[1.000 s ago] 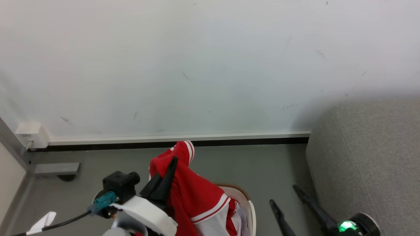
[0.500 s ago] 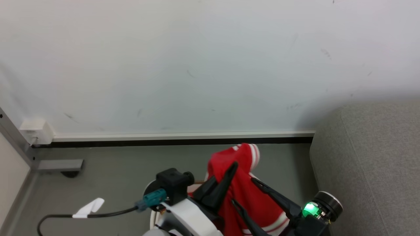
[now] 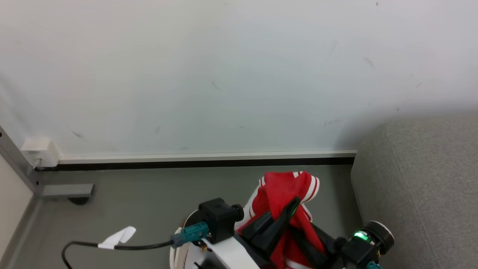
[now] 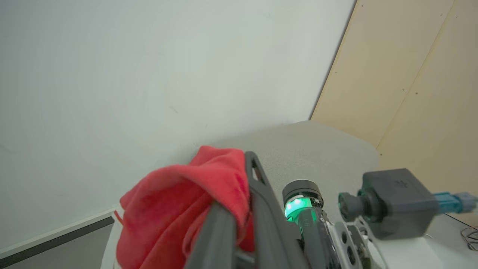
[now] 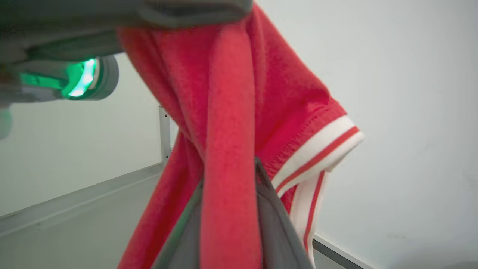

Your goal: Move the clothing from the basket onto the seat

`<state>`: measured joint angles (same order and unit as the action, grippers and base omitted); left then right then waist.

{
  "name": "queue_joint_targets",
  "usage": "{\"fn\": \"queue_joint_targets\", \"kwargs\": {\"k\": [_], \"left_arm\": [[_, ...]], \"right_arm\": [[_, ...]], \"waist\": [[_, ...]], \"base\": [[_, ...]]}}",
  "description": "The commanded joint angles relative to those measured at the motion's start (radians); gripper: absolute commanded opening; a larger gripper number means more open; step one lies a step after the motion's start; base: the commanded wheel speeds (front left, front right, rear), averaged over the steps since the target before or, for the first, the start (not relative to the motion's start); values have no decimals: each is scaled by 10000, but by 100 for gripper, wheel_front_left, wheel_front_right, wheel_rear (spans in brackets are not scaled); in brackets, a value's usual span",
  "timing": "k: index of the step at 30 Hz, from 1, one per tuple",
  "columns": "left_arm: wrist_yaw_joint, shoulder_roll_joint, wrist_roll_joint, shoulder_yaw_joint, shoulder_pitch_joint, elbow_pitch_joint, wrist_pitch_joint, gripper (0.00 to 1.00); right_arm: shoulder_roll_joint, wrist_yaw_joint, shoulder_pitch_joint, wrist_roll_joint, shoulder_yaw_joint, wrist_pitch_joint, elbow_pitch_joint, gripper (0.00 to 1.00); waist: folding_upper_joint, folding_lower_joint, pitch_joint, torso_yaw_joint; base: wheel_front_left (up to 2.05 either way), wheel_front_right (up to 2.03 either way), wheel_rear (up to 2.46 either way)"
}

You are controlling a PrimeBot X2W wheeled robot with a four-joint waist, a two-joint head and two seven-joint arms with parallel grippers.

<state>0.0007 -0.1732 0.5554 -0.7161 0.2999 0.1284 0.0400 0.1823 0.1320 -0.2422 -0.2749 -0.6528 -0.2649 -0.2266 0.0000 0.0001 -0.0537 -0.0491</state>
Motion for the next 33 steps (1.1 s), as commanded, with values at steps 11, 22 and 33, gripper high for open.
{"fn": "queue_joint_targets", "kwargs": {"k": [11, 22, 33], "left_arm": [[76, -281, -374, 5, -156, -623, -459, 100], [-95, -47, -878, -420, -141, -1953, -1602, 100], [-312, 311, -859, -655, -23, -3097, -2298, 100]], "right_arm": [[16, -25, 329, -368, 1311, 1, 820, 0], [660, -25, 903, -238, 2861, 1, 1661, 0], [982, -25, 1485, -75, 3986, 1, 2084, 0]], "waist": [[0, -1, 36, -425], [0, -1, 249, -1928], [0, -1, 555, -3332]], "base": [[0, 0, 0], [0, 0, 0], [0, 0, 0]]}}
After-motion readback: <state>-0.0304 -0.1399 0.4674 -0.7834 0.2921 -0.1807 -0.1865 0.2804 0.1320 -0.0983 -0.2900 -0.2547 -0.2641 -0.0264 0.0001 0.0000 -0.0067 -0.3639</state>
